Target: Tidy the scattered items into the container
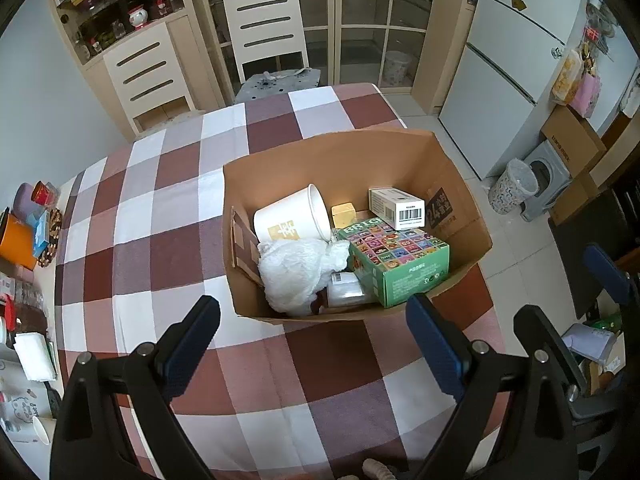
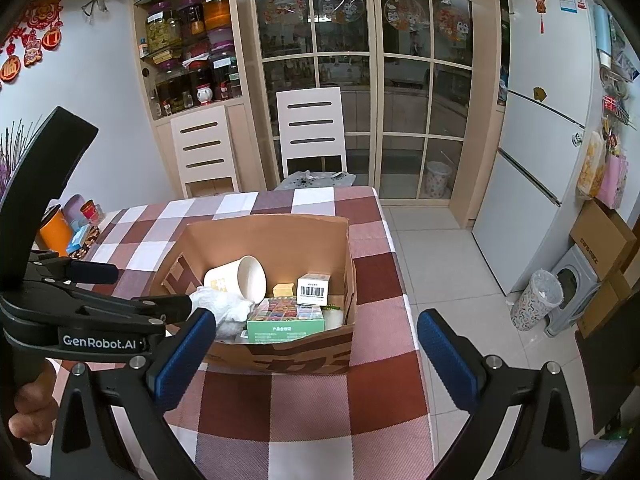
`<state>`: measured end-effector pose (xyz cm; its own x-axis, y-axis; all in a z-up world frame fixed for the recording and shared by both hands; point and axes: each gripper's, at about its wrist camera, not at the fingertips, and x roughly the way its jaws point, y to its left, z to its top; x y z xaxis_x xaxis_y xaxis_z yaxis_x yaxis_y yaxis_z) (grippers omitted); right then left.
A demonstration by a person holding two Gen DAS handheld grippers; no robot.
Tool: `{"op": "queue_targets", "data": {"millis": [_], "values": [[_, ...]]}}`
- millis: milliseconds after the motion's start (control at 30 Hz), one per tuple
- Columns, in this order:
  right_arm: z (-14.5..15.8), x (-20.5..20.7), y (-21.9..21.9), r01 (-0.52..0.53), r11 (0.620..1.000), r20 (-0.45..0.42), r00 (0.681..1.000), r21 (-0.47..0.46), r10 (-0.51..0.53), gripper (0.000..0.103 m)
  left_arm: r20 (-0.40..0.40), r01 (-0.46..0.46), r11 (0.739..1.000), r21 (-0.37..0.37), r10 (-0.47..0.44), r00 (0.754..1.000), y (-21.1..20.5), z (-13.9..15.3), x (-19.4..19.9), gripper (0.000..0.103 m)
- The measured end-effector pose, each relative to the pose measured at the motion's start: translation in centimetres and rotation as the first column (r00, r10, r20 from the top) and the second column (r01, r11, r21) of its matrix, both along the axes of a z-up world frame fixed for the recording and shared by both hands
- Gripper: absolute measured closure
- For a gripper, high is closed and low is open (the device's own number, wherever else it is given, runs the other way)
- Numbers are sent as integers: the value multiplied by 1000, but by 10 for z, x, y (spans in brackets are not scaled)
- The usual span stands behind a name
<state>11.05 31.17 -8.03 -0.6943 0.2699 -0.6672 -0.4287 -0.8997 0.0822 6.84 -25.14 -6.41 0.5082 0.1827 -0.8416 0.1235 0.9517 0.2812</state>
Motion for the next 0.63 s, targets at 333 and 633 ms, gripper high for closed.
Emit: {"op": "queue_targets", "data": {"millis": [333,633], "values": [[0,0,0,-1,1000,4,1000,0,1,0,-6,-8,1000,1,8,1000,2,-2,2,8],[-3,-3,0,-4,1000,13,1000,0,4,0,6,-7,1000,0,7,1000,4,-1,2,8]]}}
